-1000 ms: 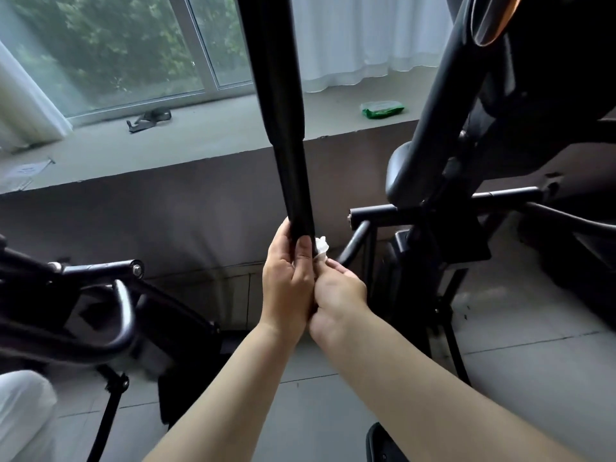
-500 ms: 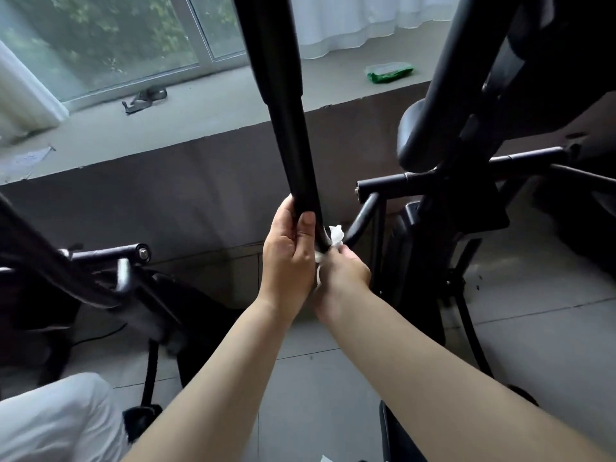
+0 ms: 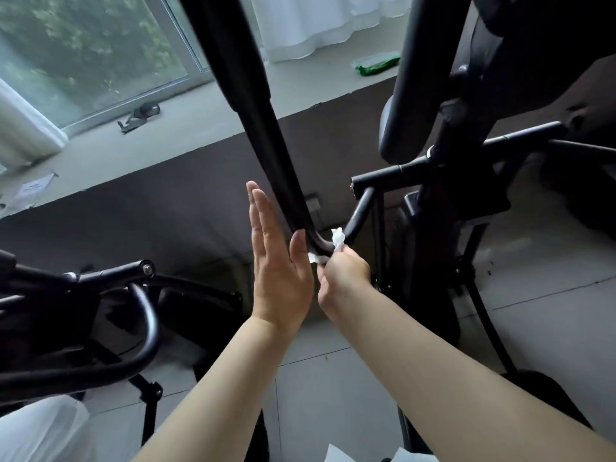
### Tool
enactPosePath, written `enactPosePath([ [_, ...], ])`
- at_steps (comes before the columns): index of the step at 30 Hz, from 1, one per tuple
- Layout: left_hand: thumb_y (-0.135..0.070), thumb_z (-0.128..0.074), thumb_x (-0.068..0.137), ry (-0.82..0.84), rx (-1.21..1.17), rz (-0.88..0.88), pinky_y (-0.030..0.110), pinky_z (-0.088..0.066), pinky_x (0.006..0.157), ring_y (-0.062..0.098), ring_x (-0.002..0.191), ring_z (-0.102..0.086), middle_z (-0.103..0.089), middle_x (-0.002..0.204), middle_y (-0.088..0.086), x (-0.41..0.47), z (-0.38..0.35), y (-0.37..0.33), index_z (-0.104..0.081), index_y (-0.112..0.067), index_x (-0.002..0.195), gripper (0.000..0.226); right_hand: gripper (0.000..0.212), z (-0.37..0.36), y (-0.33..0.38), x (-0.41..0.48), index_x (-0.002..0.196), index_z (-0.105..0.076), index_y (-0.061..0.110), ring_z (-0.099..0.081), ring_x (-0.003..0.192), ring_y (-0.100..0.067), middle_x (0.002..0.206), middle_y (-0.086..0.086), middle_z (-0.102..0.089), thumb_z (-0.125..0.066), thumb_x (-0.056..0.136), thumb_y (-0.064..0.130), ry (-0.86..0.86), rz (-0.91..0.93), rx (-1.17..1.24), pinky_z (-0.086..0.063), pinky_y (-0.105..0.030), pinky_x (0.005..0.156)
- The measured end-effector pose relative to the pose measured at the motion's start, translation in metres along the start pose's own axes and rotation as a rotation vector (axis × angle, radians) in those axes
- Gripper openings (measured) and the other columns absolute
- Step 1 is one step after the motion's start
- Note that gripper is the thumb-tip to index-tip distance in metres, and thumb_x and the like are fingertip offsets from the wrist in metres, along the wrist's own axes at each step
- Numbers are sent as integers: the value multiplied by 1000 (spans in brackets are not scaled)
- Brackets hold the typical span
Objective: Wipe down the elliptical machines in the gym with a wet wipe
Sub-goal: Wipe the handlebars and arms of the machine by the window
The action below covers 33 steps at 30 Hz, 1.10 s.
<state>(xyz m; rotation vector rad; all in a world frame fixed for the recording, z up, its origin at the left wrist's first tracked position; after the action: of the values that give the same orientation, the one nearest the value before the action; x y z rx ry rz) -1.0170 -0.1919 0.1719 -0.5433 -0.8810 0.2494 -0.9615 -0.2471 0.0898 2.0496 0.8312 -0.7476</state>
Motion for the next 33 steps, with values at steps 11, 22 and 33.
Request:
enactPosePath([
  [11,-6,-68,93,125,736,-664,39,5,128,22,158,3,-36,160,5,7,-6,-1,-60,-7,141,48,34,-1,1,10,139,-59,23,-69,100,-15,125,-6,-69,-46,108,21,70,-14,105,-51,-20,72],
  [22,-19,-58,95,242,817,-827,39,6,128,26,140,-45,-70,128,-8,4,-23,-6,-78,-16,109,25,31,10,4,17,109,-64,23,-68,68,-1,104,3,-70,-37,110,10,178,42,52,-51,-11,52],
  [33,-31,-55,87,365,1046,-775,43,17,125,20,137,-37,-70,125,-11,1,-33,1,-78,-18,114,38,40,9,0,19,79,-70,29,-64,86,11,86,28,-64,-46,105,10,71,225,17,-50,-16,88],
])
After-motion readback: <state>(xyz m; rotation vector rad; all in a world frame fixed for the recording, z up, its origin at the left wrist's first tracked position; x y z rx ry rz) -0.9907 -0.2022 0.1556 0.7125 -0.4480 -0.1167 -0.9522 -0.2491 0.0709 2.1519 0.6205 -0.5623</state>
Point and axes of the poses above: each hand's wrist, its own x-axis towards the middle knuckle, its own z-axis out of the back of the hand, y = z × x, the point moved 5 cm from there along x, towards the middle knuckle
